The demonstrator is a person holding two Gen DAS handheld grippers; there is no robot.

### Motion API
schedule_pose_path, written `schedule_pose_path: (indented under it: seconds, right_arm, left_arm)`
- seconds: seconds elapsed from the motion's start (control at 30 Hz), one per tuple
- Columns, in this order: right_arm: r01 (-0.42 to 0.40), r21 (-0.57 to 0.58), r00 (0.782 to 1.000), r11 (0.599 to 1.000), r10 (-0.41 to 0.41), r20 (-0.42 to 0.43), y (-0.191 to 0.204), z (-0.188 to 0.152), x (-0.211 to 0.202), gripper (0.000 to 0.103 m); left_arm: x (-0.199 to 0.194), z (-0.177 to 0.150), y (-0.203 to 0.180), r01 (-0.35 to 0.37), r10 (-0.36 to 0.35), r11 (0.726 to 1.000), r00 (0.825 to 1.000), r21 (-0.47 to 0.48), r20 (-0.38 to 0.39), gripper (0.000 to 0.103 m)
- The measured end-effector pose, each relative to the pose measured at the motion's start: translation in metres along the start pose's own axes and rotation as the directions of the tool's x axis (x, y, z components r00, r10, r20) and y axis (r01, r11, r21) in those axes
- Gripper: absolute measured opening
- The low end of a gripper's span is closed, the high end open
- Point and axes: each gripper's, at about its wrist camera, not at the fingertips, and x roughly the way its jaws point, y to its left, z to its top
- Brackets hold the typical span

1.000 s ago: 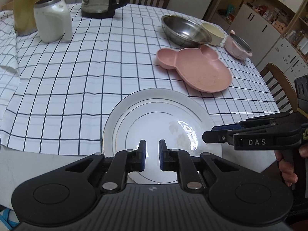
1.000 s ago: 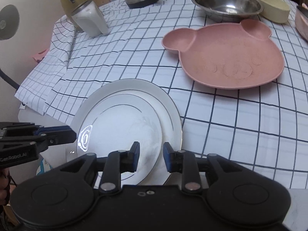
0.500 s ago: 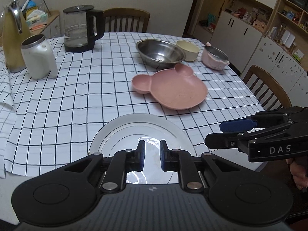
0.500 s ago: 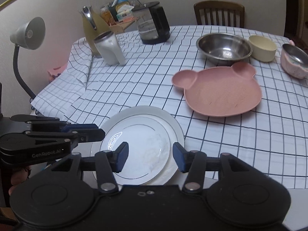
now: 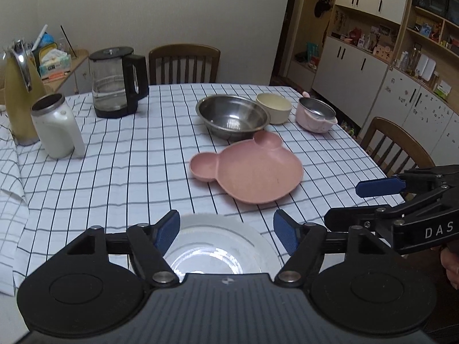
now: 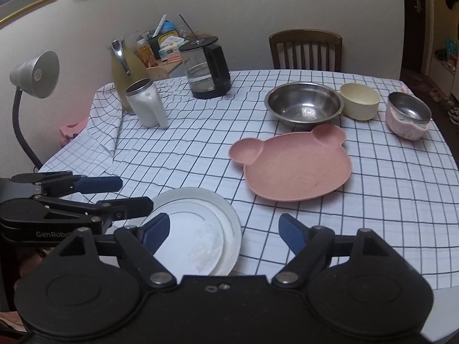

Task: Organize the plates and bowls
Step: 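Raise both grippers and move them to the pink bear-shaped plate rim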

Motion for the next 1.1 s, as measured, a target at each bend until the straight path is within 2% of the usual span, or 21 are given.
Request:
schedule_pose_path:
  seconds: [0.23,0.37,0.5,0.53,0.67,0.8,0.9,1.1]
  right_arm:
    - [0.029,-0.018,0.999,0.999,-0.029,0.027,-0.023,0.012,0.0,0.096]
    - [0.031,-0.044,0.999,0.999,-0.03,0.031,-0.043,0.02,0.004,0.099]
    - [0.025,-0.064,0.999,0.998,-0.024,0.023,-0.066,0.031,0.013,0.101]
    - [0.024,-0.069,1.0,0.997,-0.023,0.021,-0.073,0.034,0.015,0.101]
    - [0.015,-0.09,1.0,0.996,-0.015,0.006,-0.098,0.045,0.028,0.101]
    - [0.024,-0.125,1.0,0.992,-0.024,-0.003,-0.123,0.054,0.042,0.101]
    - [0.034,-0.145,0.999,0.989,-0.038,-0.02,-0.141,0.061,0.059,0.101]
    - [0.011,-0.125,0.993,0.992,-0.025,-0.112,-0.173,0.07,0.102,0.097]
  left_arm:
    - [0.02,0.018,-0.017,-0.063,0.064,0.998,0.998,-0.016,0.025,0.079]
    - [0.041,0.029,-0.024,-0.102,0.103,0.991,0.995,-0.081,0.002,0.081]
    - [0.064,0.04,-0.029,-0.129,0.125,0.983,0.991,-0.134,-0.038,0.102]
    - [0.068,0.042,-0.031,-0.142,0.139,0.979,0.99,-0.143,-0.028,0.103]
    - [0.089,0.048,-0.039,-0.202,0.201,0.964,0.979,-0.172,-0.023,0.103]
    - [0.116,0.052,-0.044,-0.251,0.246,0.945,0.968,-0.211,-0.052,0.103]
    - [0.138,0.052,-0.047,-0.303,0.29,0.927,0.953,-0.221,-0.088,0.103]
    - [0.182,0.051,-0.04,-0.362,0.323,0.884,0.93,-0.297,-0.175,0.103]
